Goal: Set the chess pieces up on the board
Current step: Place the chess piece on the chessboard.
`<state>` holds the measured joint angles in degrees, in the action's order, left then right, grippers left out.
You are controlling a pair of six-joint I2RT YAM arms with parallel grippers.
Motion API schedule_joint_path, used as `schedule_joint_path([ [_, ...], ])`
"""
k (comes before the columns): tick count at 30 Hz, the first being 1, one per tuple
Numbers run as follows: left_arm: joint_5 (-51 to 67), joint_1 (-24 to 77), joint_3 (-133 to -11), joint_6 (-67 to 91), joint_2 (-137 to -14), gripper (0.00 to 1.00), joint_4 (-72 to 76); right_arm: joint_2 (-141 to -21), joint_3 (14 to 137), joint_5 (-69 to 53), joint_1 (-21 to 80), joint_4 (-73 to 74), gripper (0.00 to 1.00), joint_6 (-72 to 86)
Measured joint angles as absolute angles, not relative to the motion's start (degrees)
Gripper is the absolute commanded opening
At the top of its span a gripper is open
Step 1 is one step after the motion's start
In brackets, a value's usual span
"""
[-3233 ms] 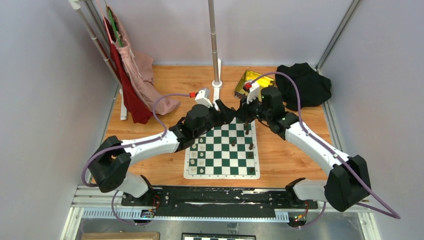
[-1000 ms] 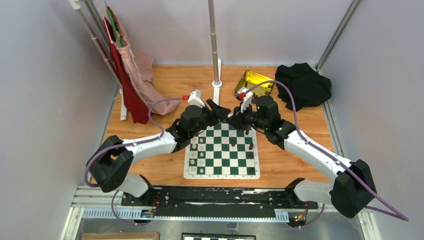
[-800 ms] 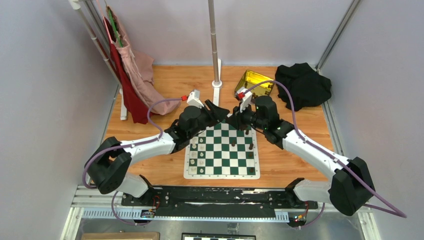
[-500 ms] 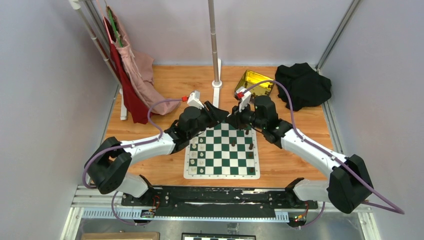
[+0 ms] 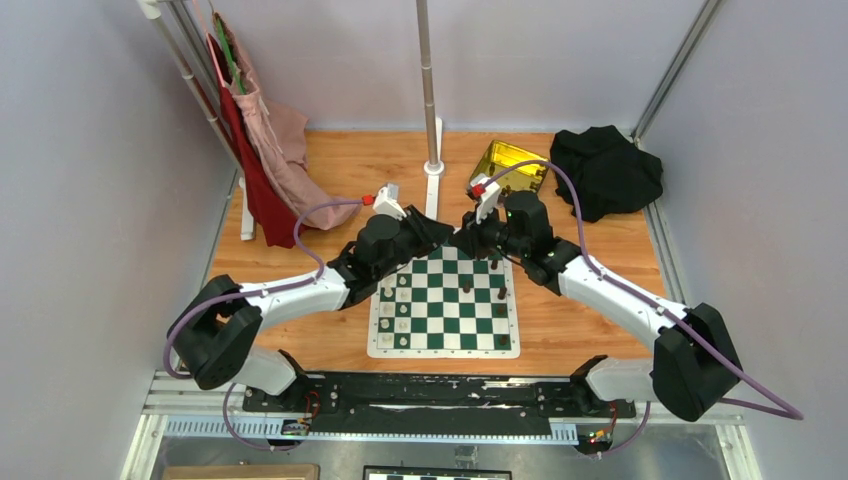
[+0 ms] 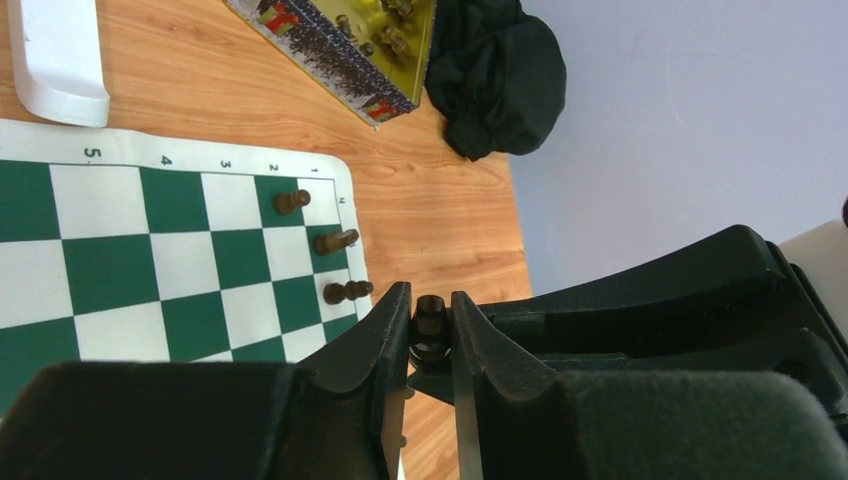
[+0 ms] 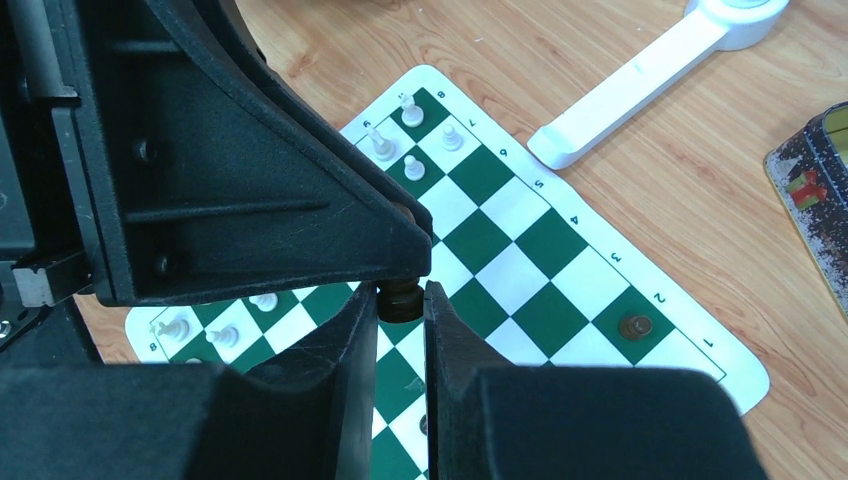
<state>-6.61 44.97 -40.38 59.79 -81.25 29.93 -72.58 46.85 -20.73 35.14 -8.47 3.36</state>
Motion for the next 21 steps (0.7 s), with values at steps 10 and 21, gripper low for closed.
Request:
schedule_joint_path([
  [10, -6.7, 44.9, -39.7, 58.7, -80.1, 0.00, 30.1, -72.6, 46.9, -20.5, 35.1, -9.0, 0.00, 3.3],
  [21, -6.9, 45.1, -39.7, 52.7, -78.6, 0.00, 30.1, -72.1, 46.9, -20.8, 35.2, -8.0, 0.47, 3.2],
])
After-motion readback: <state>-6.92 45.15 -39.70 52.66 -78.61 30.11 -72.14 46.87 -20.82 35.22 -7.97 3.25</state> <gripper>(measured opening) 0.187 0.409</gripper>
